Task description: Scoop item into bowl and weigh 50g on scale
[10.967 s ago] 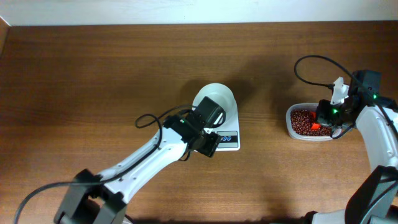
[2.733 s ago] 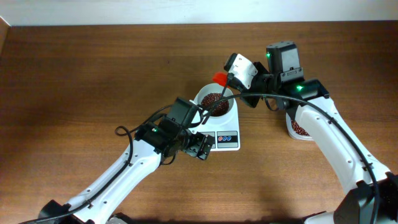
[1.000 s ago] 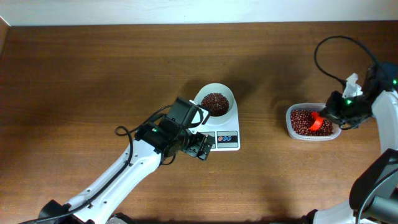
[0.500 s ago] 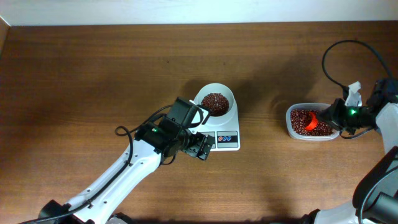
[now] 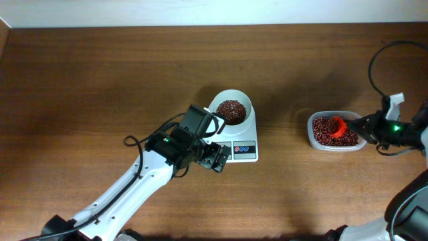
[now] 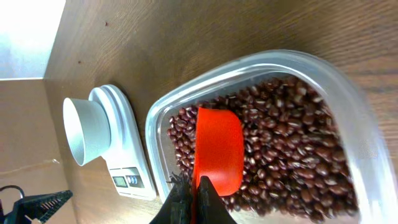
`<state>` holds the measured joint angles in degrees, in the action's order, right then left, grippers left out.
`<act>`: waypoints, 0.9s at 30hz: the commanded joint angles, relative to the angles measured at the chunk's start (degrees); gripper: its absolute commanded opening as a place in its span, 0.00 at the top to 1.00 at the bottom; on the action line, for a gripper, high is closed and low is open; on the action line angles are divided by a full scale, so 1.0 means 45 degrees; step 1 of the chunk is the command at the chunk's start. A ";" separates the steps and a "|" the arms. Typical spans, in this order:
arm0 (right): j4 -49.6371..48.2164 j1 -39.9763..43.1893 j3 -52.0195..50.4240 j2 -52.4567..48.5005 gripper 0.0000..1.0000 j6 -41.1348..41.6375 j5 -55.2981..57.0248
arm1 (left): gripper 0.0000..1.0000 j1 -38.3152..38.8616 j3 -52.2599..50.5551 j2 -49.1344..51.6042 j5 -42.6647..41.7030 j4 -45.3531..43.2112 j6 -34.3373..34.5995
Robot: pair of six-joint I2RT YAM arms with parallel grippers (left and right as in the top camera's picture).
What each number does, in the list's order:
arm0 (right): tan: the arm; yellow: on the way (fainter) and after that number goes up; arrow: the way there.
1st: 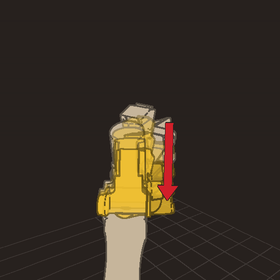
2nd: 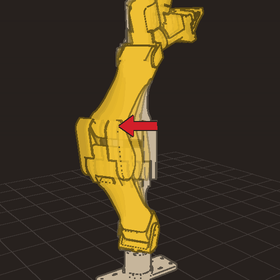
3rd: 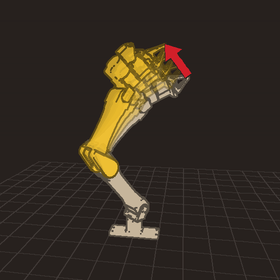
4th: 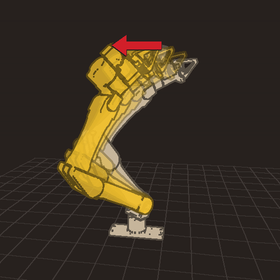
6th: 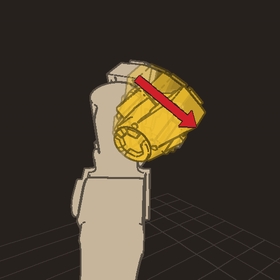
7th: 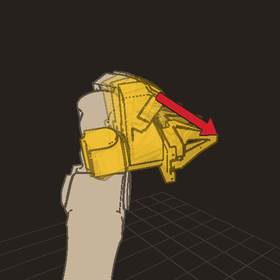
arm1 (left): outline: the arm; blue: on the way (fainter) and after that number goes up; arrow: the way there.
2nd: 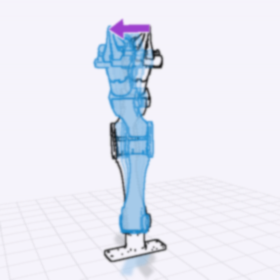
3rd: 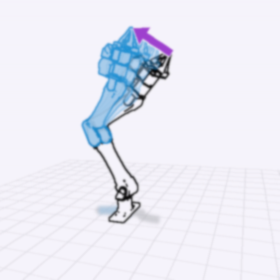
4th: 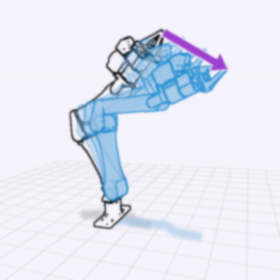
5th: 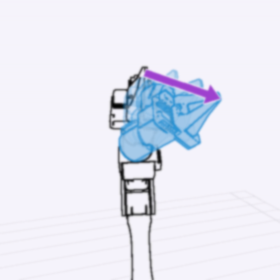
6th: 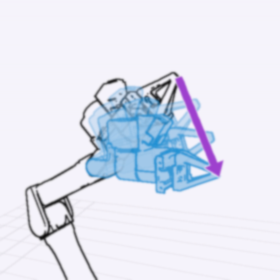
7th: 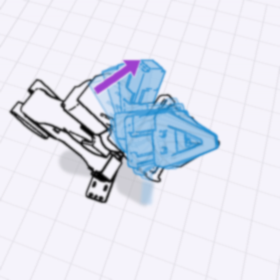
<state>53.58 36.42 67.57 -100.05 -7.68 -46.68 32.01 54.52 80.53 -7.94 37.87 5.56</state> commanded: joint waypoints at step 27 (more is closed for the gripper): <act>0.0262 0.1491 -0.0112 -0.0151 0.96 -0.0568 -0.1243 | 0.01 -0.0034 -0.0068 0.0024 0.0053 -0.0019 -0.0199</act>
<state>54.83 42.89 67.57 -100.05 -9.28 -52.25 32.01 54.52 80.53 -7.94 37.87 5.56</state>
